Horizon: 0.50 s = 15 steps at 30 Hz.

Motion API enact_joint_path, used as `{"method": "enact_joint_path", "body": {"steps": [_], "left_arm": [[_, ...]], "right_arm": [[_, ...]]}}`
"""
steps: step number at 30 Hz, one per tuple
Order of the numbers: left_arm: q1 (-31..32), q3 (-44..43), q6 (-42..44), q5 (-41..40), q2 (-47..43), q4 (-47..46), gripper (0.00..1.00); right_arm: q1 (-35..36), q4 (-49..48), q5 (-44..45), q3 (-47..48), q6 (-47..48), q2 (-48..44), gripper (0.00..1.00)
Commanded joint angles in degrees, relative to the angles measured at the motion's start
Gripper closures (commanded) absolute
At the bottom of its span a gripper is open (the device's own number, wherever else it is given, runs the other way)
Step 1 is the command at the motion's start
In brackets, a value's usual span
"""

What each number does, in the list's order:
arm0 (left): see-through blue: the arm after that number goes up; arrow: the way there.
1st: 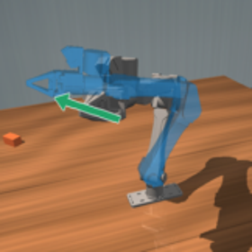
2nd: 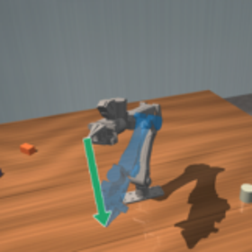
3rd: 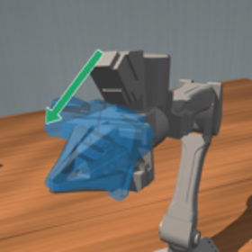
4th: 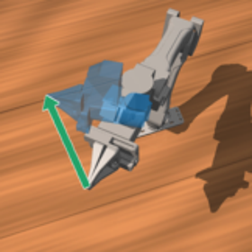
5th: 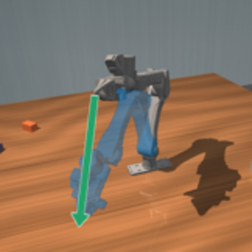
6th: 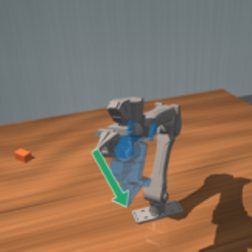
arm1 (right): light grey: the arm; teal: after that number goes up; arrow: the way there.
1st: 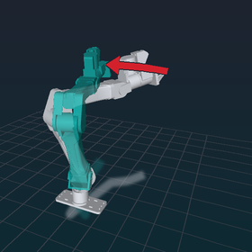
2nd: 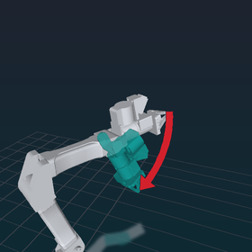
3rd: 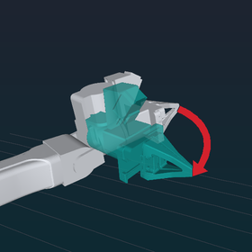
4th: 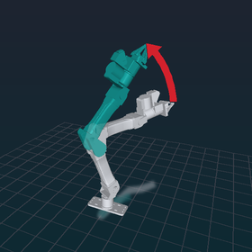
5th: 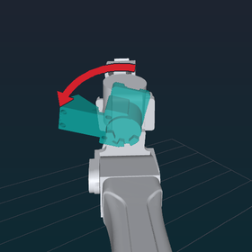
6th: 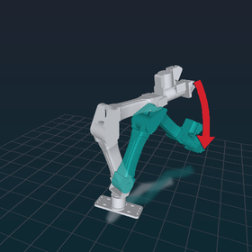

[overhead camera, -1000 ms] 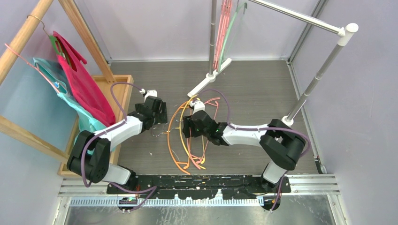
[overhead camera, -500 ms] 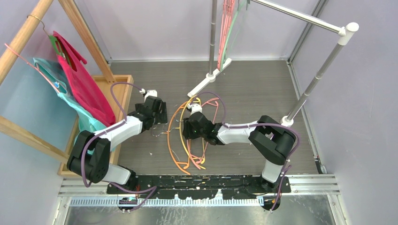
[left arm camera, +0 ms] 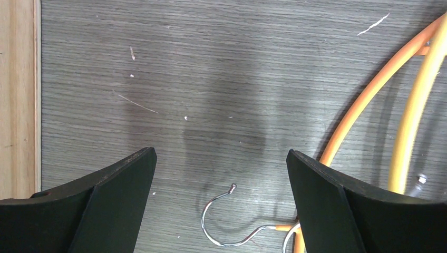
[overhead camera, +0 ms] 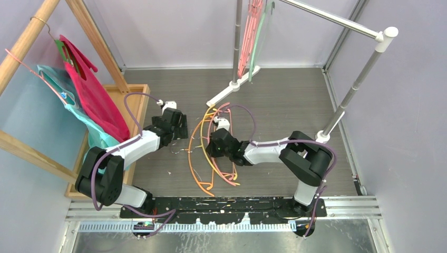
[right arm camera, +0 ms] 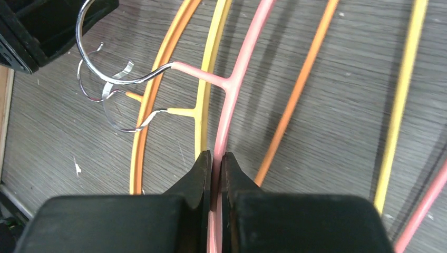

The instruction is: Organize the hangers

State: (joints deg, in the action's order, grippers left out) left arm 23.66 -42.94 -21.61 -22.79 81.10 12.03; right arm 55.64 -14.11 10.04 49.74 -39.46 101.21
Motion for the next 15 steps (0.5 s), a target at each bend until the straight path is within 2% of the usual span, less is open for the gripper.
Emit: {"method": "enact_joint_path", "body": {"steps": [1,5,11,15], "left_arm": [[-0.01,-1.6,0.23,-1.41,-1.91,-1.31,0.02],[-0.01,-1.52,0.25,-1.43,-2.29,-1.31,0.02],[-0.02,-1.45,0.16,-1.15,-2.42,-1.47,0.02],[-0.02,-1.52,0.0,-0.72,-2.17,-1.59,0.02]], "right_arm": [[-0.38,0.15,9.09,-4.07,5.22,-7.55,0.99],[-0.48,3.55,14.57,-8.62,5.3,-17.98,0.99],[-1.62,15.93,23.41,-12.95,6.83,-36.96,0.99],[-8.48,22.84,21.91,-13.1,8.05,-48.96,0.99]]}}
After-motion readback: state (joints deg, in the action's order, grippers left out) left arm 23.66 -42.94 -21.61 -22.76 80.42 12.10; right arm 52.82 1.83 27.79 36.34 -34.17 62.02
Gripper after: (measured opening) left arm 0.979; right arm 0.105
